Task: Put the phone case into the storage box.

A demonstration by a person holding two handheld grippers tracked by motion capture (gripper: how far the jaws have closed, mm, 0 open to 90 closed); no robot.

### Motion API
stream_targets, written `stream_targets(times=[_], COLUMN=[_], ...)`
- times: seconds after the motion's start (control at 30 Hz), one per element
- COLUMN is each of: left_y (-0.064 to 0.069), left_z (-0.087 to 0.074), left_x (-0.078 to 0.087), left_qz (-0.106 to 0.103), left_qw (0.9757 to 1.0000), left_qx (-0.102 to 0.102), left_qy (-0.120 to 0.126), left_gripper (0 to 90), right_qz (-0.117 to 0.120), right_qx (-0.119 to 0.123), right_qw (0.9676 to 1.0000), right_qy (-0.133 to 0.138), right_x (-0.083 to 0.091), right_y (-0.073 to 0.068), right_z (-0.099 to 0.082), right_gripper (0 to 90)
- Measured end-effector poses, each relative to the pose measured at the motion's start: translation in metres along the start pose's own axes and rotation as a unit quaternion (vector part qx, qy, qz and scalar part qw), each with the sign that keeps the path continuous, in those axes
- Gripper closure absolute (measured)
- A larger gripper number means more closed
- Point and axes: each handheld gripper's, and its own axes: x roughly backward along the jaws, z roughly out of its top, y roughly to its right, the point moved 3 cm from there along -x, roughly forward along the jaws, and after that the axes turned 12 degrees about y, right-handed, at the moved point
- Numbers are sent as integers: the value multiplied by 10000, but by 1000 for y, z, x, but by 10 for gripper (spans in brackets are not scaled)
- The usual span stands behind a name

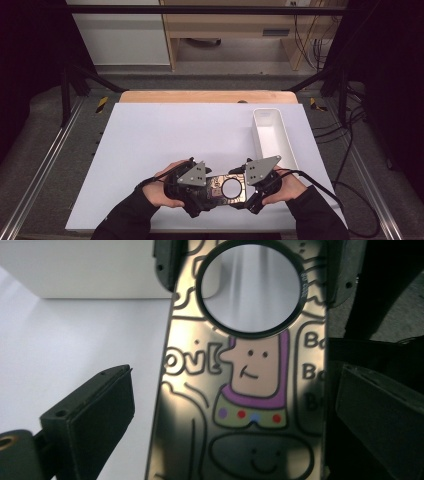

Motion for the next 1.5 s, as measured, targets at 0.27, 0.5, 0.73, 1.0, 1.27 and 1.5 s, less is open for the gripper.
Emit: stream_targets(times=[0.27, 0.5, 0.73, 1.0, 1.27, 1.5], left_y=[-3, -3, -4, -6, -8, -8], left_z=[-10, -16, -20, -24, -26, -26], left_x=[7, 5, 2, -3, -7, -11], left_qz=[163, 130, 94, 62, 23, -94], left_qw=[9994, 9989, 9980, 9972, 9965, 9963], left_qx=[292, 408, 529, 590, 630, 637], left_qy=[-25, -190, -333, -446, -547, -564], left_gripper=[1, 14, 17, 22, 21, 10], right_qz=[-40, -25, -7, 21, 99, 174], right_qx=[-111, -177, -144, -117, -68, -46], right_qw=[9995, 9980, 9953, 9909, 9857, 9806], right_qy=[-281, -612, -955, -1343, -1680, -1952], right_x=[9, 16, 16, 11, 7, 3], right_y=[4, 6, 9, 12, 16, 18], right_z=[1, 5, 13, 21, 30, 38], right_gripper=[121, 120, 120, 120, 120, 121])
